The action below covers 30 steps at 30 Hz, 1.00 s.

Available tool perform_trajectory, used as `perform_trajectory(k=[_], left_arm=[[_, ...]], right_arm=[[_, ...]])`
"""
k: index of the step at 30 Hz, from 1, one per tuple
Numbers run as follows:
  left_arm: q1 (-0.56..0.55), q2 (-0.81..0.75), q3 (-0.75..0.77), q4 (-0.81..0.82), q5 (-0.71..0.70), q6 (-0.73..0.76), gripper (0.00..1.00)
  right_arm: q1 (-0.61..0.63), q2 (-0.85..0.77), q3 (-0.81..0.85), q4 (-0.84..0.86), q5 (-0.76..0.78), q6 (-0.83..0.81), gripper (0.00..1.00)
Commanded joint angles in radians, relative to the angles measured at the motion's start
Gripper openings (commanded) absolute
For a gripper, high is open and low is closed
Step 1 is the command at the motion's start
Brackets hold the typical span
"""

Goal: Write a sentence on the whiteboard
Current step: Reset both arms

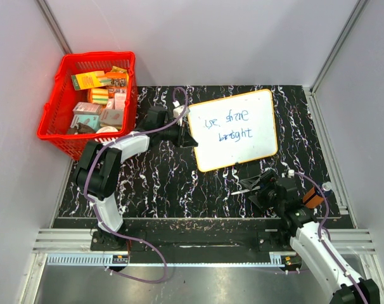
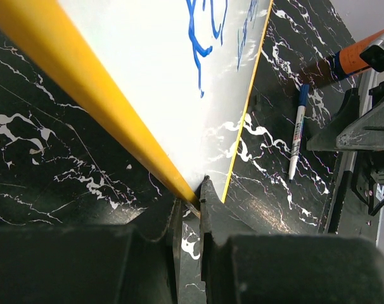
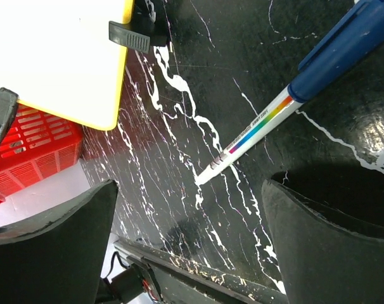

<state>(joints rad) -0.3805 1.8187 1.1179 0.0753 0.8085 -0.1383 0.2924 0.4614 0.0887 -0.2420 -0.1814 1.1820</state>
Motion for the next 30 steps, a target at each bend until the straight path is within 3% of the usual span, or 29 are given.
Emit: perform_trajectory(k=[1, 14, 22, 30], left_arm=[[-0.015, -0.006, 0.017, -0.006, -0.154, 0.132, 0.00], [-0.018, -0.022, 0.011, -0.009, -0.190, 0.132, 0.00], [-0.018, -0.035, 0.005, -0.003, -0.200, 0.132, 0.00], [-0.020, -0.036, 0.003, -0.008, -0.203, 0.132, 0.00]], right_arm=[[-0.004, 0.016, 0.042, -0.089, 0.011, -0.079, 1.00], [-0.004, 0.083, 0.313, -0.128, 0.175, -0.416, 1.00], [-0.004, 0.151, 0.368, -0.111, 0.259, -0.470, 1.00], [-0.004, 0.114, 0.382, -0.083, 0.324, -0.492, 0.99]])
